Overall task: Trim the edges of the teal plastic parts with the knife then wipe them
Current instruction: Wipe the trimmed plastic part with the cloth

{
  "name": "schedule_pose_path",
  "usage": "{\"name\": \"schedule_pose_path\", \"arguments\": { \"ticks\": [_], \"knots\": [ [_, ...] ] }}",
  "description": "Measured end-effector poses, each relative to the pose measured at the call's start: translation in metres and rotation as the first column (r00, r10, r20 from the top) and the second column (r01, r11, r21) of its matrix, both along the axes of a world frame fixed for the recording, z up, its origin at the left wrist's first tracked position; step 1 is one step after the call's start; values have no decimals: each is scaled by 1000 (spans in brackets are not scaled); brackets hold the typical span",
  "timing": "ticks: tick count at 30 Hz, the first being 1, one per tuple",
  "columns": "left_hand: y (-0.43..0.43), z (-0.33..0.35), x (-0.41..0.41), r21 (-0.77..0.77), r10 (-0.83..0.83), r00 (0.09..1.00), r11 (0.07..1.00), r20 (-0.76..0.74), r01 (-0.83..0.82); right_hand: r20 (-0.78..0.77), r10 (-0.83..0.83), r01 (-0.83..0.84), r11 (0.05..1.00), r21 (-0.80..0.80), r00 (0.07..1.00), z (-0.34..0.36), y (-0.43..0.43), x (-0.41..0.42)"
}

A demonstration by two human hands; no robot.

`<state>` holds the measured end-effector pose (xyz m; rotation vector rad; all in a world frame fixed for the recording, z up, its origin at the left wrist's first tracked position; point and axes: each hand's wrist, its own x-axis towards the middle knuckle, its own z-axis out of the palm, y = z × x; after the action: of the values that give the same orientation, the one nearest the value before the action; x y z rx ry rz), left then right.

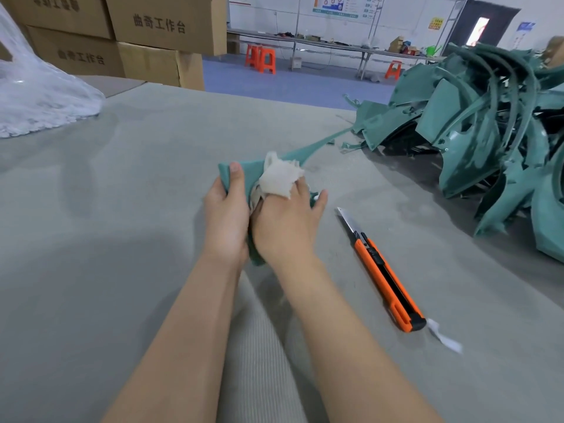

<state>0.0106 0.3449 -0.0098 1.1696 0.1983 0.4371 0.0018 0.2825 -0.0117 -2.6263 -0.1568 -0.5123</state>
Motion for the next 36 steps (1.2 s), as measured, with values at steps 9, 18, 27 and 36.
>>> {"name": "schedule_pose_path", "arguments": {
  "ticks": [9,18,27,36],
  "knots": [
    [-5,-3,1,39,-26,1000,999,-15,26,-79,-76,65,989,-135,994,8,-9,16],
    [10,2,-2,-36,63,998,997,4,-63,-54,131,-128,990,55,990,-9,-1,-61],
    [9,5,1,-255,47,991,967,126,-14,-112,-127,168,824,541,986,21,-86,-14],
    [4,7,1,-255,-97,987,959,126,127,110,85,-139,663,736,990,9,-40,7]
  ]
}}
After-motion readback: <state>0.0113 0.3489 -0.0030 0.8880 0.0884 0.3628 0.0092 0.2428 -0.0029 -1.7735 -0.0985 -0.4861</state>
